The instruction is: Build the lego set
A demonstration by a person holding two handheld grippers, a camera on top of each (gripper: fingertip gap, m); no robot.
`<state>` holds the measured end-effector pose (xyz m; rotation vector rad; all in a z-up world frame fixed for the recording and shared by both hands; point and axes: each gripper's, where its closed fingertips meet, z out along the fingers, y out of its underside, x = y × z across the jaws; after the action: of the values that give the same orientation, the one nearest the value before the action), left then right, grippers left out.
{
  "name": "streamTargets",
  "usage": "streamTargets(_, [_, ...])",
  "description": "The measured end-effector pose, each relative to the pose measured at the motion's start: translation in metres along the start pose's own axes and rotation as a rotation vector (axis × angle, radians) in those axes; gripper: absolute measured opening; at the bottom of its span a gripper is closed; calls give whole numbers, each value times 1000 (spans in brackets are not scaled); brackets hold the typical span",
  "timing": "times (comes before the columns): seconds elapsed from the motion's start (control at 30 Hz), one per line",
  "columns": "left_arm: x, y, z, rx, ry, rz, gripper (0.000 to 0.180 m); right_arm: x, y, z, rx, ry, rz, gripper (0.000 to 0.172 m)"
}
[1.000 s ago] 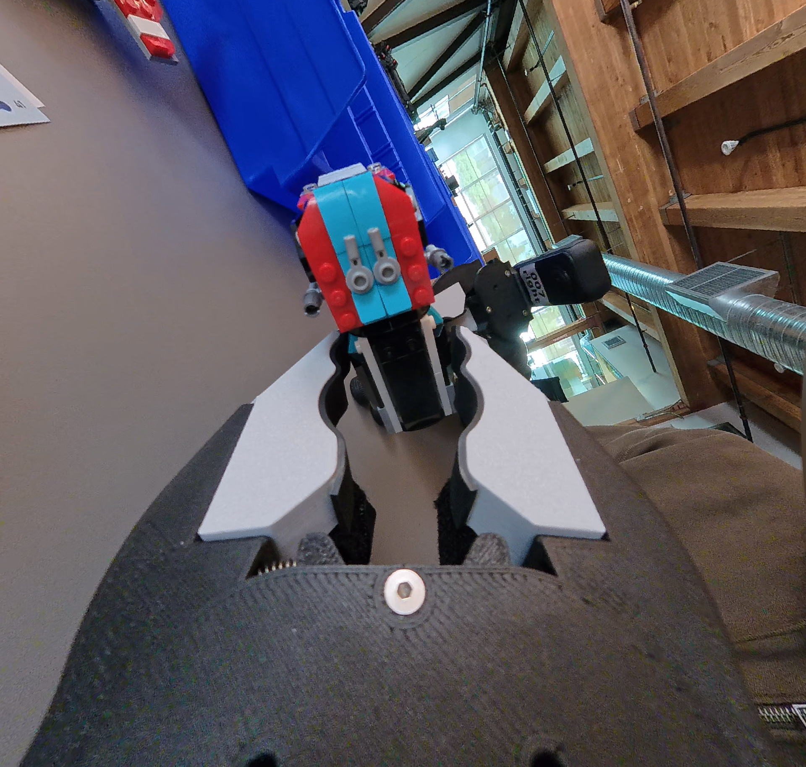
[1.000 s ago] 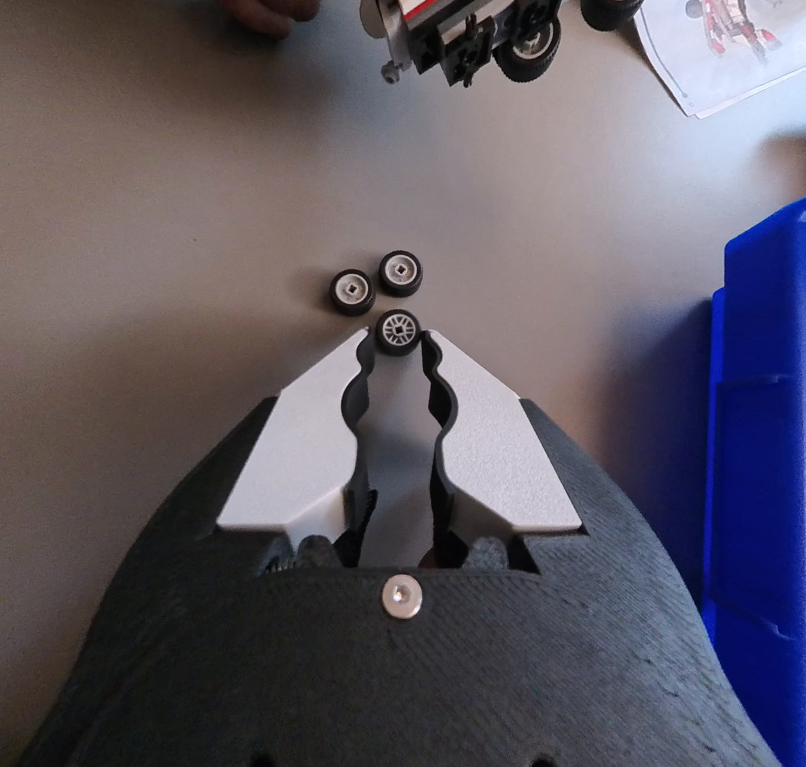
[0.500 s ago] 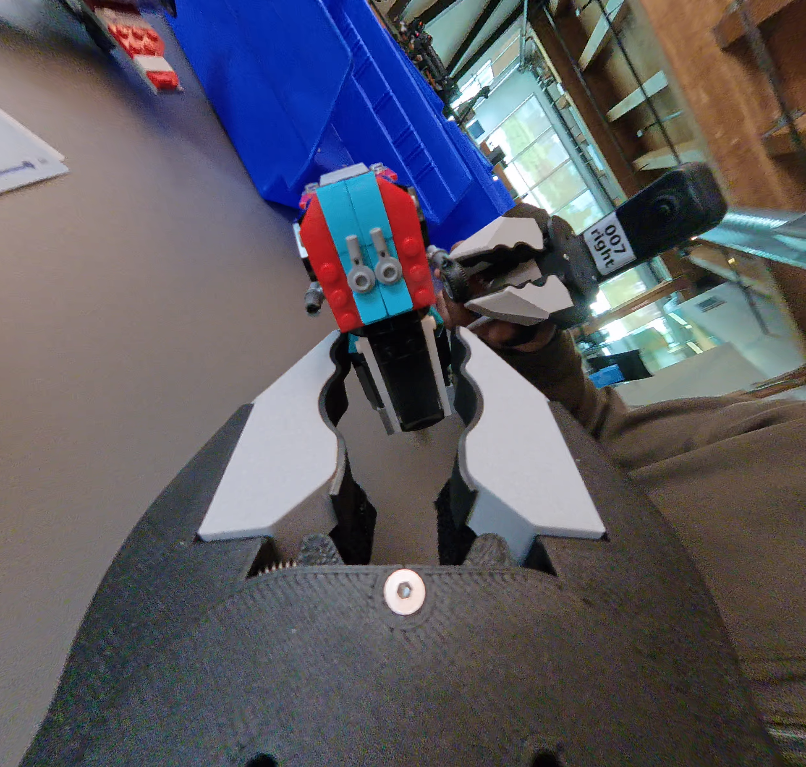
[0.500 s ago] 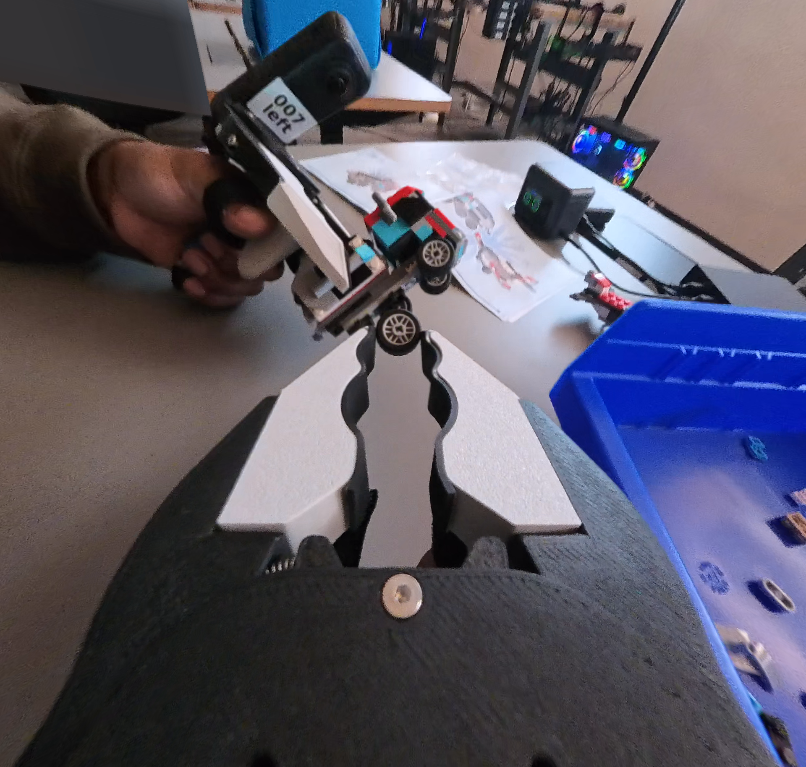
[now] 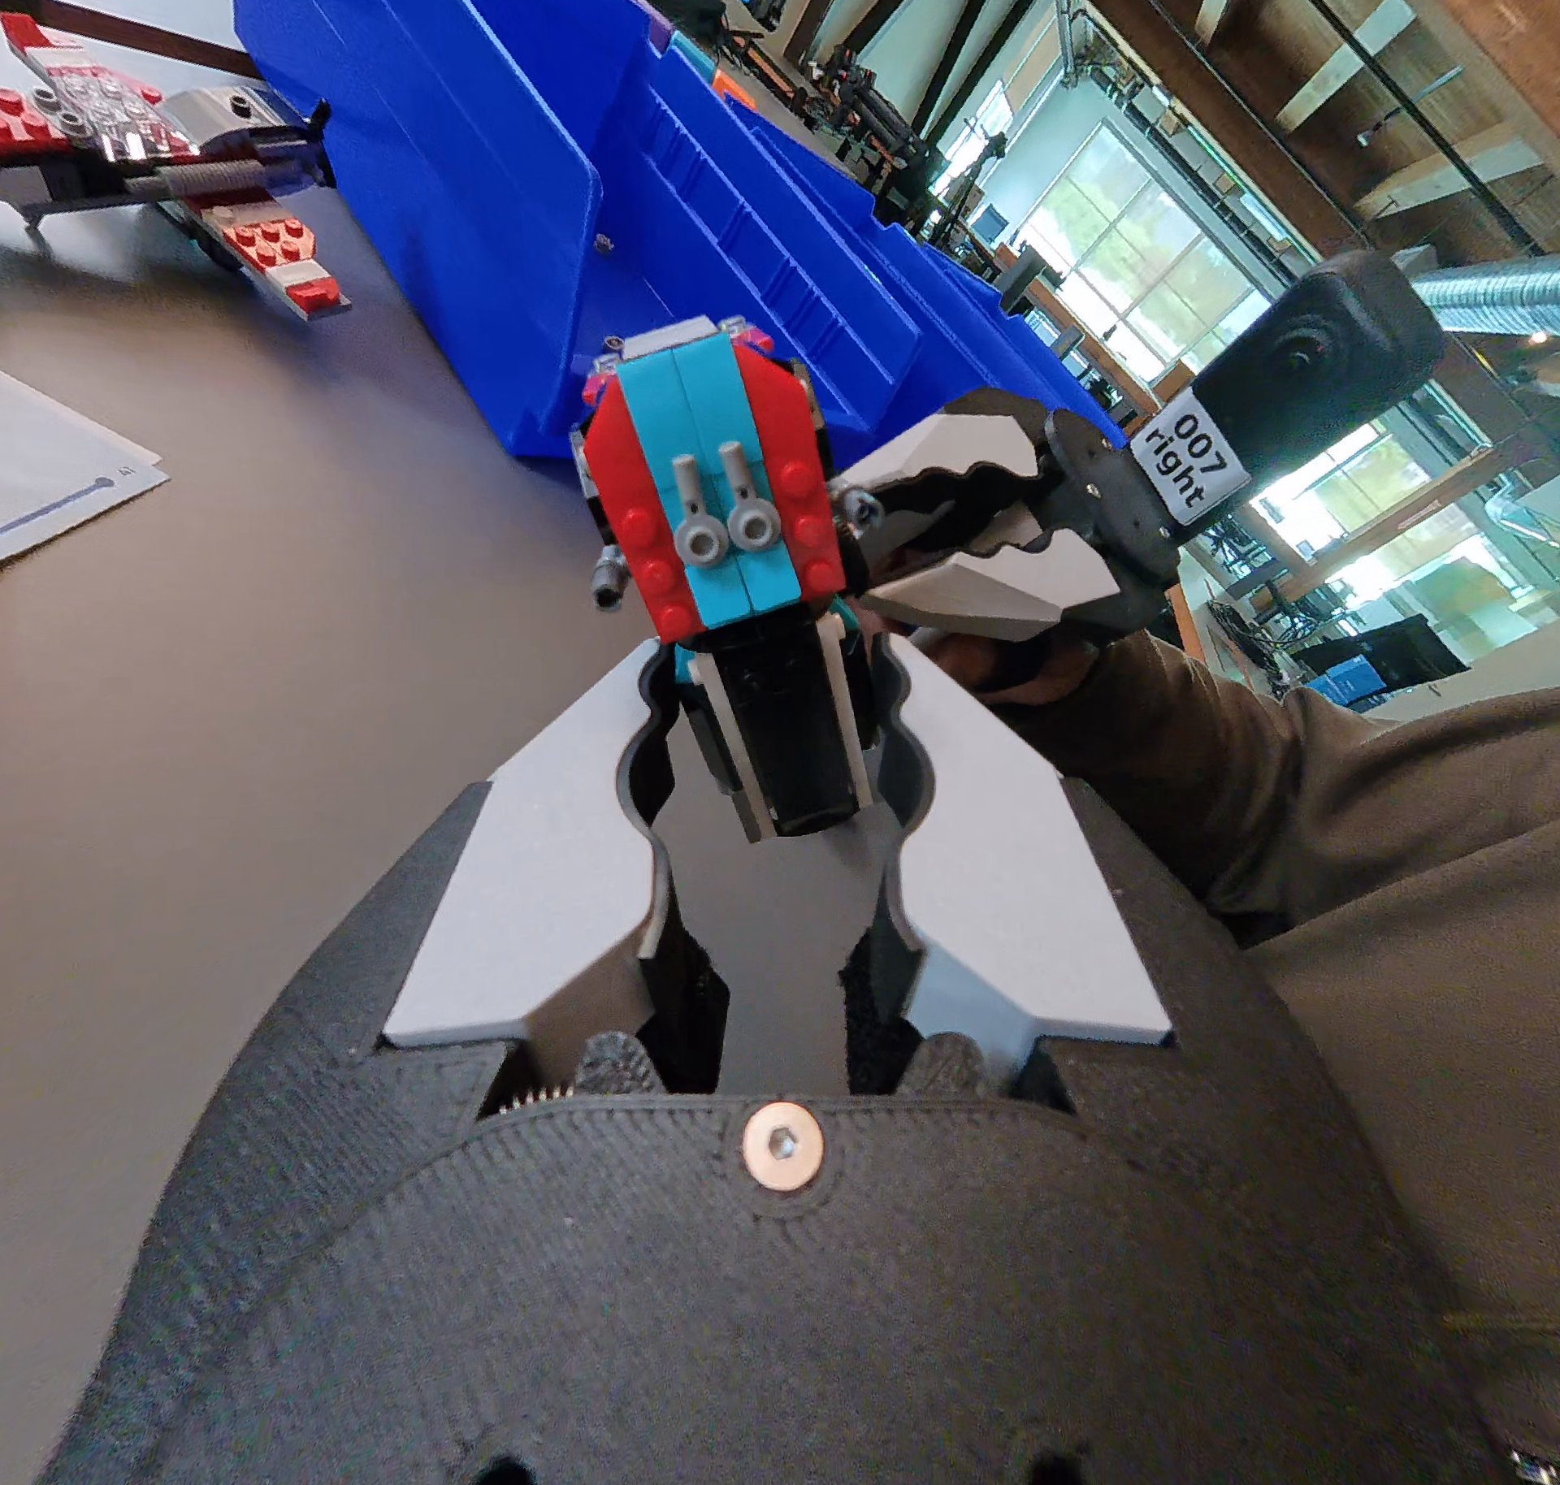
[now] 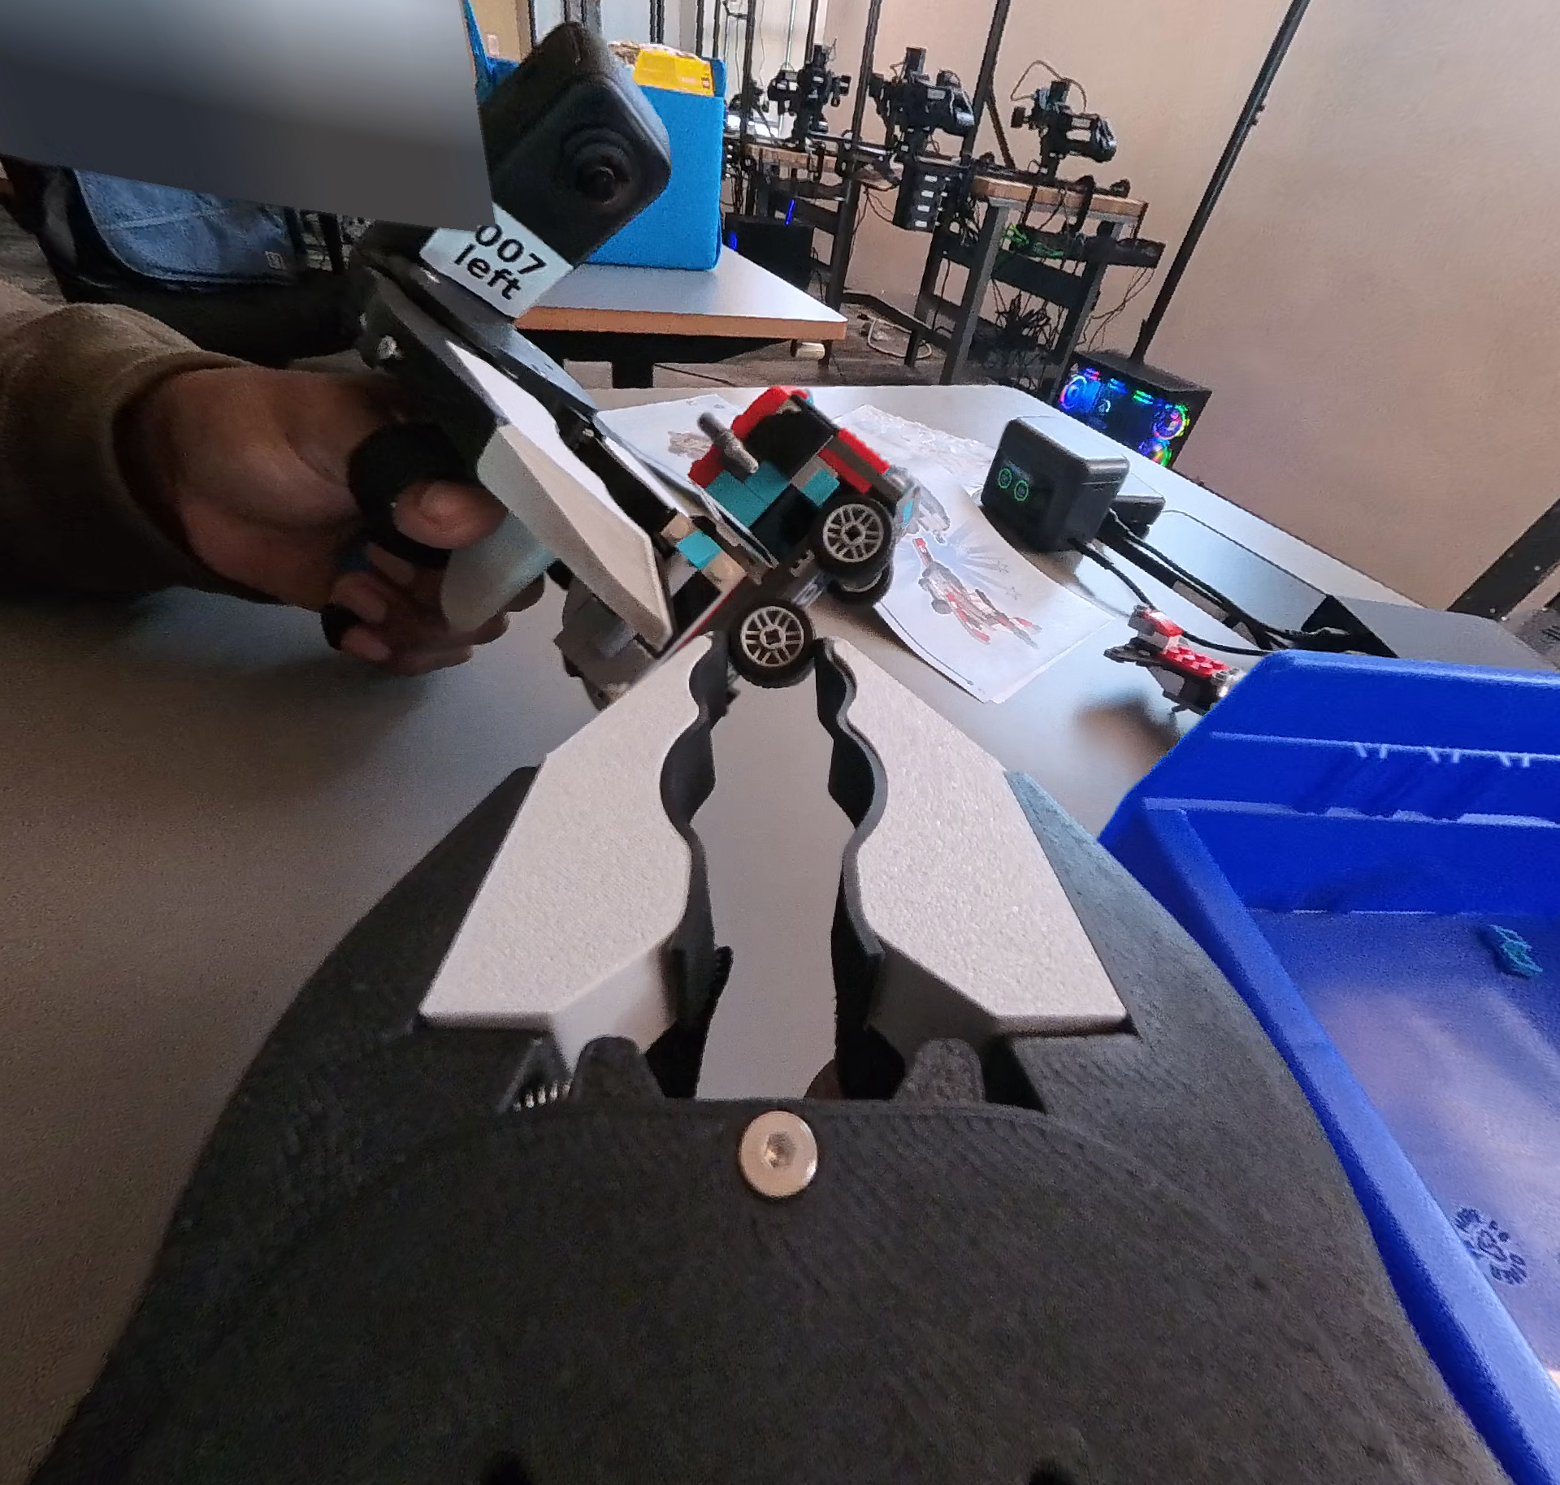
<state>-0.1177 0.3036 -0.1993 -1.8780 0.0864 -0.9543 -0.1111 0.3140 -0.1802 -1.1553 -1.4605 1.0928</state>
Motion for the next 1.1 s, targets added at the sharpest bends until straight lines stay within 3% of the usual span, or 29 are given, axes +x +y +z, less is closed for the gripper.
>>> streamTargets(0.37, [2,-1,0,14,-23,27,46,-1,4,5,-6,21,-26,22])
streamTargets(0.9, [8,-13,-4,53,-212,431,46,-1,-9,2,64,114,-207,22])
streamTargets(1.1, [9,-17,-6,78,-211,439,46,0,-19,-4,122,135,-221,22])
